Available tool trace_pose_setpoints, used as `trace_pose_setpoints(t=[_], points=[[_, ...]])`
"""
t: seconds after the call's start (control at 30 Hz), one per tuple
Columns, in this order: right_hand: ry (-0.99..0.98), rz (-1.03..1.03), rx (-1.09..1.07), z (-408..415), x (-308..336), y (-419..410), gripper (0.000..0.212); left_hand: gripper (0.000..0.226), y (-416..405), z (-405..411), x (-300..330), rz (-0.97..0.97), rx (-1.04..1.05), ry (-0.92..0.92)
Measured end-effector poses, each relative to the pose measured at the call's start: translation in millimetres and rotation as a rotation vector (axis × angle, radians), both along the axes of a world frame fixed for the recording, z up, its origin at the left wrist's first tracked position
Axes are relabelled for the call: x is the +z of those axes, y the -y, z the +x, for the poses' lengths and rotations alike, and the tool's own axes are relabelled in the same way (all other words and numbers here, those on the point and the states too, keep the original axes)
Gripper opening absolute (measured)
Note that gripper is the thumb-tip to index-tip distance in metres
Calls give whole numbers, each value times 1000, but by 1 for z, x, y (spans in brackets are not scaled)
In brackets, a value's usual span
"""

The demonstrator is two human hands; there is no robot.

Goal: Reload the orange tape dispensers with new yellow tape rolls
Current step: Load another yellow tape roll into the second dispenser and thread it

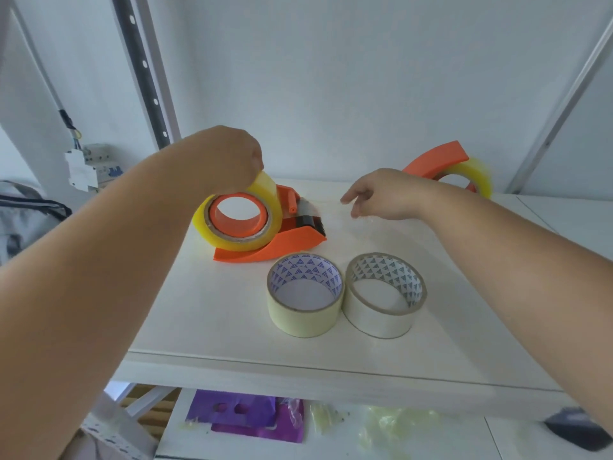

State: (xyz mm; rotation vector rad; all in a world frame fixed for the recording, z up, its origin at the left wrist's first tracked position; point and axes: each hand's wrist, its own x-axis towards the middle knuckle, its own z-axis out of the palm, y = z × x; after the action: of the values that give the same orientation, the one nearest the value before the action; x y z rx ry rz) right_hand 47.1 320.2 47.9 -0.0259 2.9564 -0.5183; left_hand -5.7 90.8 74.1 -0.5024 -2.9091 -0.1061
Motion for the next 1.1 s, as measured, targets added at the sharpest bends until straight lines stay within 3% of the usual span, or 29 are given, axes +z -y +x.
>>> trace_pose_setpoints(t=[0.1,0.23,0.5,0.77,1.0,1.1], points=[[-24,104,7,-6,4,5,50,31,-10,1,-2,4,7,-72],[-242,-26,68,-13,7,35,50,27,-33,9,-9,2,-26,-132],[-122,92,137,-26,-22,68,40,38,-42,7,-40,-254,18,-256],[-68,25,214,-22,-21,60,47,56,-30,6,-36,-252,-15,-225],[-92,67,207,-24,-21,45,56,33,-17,3,-24,-129,-63,-14],[-101,104,202,-20,-14,37,55,40,-20,0,-18,-152,-111,57]])
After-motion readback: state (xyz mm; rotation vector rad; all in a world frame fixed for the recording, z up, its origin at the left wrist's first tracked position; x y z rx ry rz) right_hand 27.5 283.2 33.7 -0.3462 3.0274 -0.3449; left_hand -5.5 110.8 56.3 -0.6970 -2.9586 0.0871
